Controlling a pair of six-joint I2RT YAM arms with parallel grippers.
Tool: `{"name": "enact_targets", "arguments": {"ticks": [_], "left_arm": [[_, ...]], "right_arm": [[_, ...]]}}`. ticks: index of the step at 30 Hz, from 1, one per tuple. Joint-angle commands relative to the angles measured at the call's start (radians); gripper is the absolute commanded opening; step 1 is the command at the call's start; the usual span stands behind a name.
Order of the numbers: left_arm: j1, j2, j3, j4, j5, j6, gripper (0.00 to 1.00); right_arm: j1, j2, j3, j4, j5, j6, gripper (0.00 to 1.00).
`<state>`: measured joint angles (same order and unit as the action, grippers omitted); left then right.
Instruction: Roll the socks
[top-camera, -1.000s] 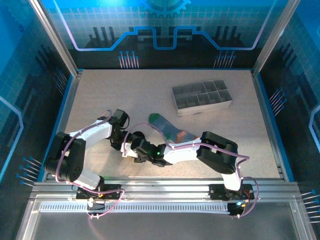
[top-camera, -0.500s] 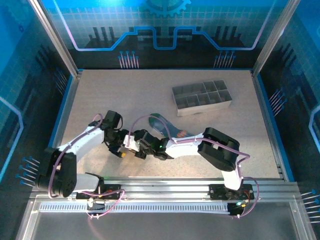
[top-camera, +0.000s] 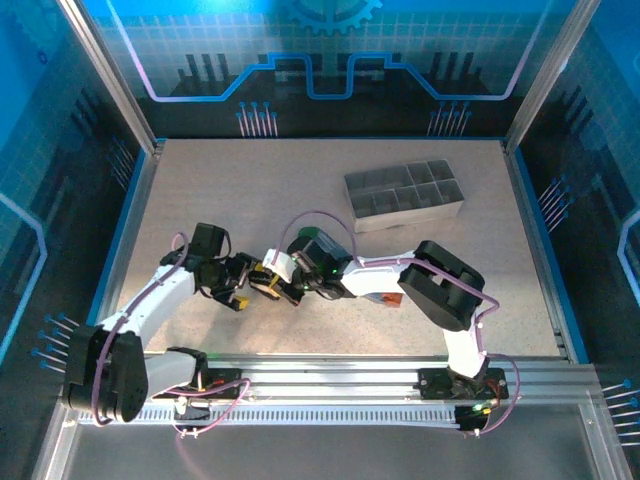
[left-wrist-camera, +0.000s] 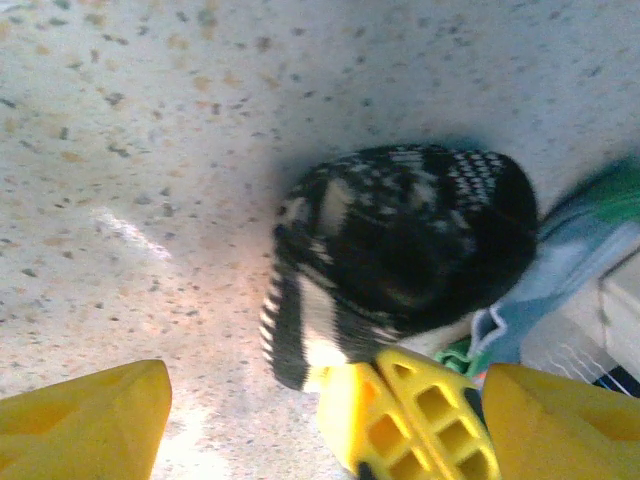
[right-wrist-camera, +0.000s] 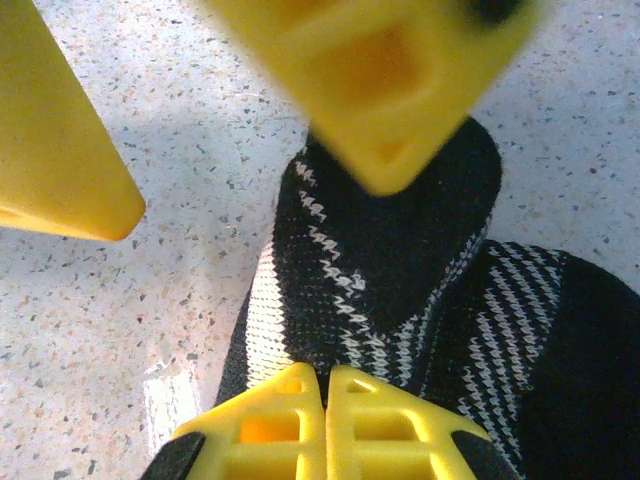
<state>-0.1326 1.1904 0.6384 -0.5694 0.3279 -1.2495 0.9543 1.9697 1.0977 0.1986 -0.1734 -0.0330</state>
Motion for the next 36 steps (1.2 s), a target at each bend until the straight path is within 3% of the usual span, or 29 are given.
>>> {"name": "enact_targets", "arguments": {"ticks": [1, 9, 18, 22, 28, 36], "left_arm": [[-0.002, 0.029, -0.016, 0.039, 0.028, 0.022, 0.79], [-0.067, 0.185, 0.017, 0.074, -0.026, 0.077, 0.72], [-0.116, 0.354, 0.061, -0.051, -0.162, 0.144, 0.53], [-0.129, 0.392, 0.07, -0.131, -0.207, 0.14, 0.4], [-0.129, 0.359, 0.053, -0.215, -0.216, 0.136, 0.33], [-0.123, 0.208, -0.029, -0.333, -0.18, 0.14, 0.32]], "right_arm": [[-0.036, 0.1, -0.036, -0.251, -0.01, 0.041, 0.0], [-0.091, 0.129, -0.017, -0.274, -0.056, 0.095, 0.0], [-0.11, 0.1, 0.009, -0.239, -0.124, 0.075, 0.06], [-0.089, 0.039, -0.008, -0.196, -0.095, 0.018, 0.16], [-0.012, -0.158, -0.185, 0.064, 0.113, -0.082, 0.48], [0.199, -0.198, -0.213, 0.093, 0.316, -0.232, 0.6]]}}
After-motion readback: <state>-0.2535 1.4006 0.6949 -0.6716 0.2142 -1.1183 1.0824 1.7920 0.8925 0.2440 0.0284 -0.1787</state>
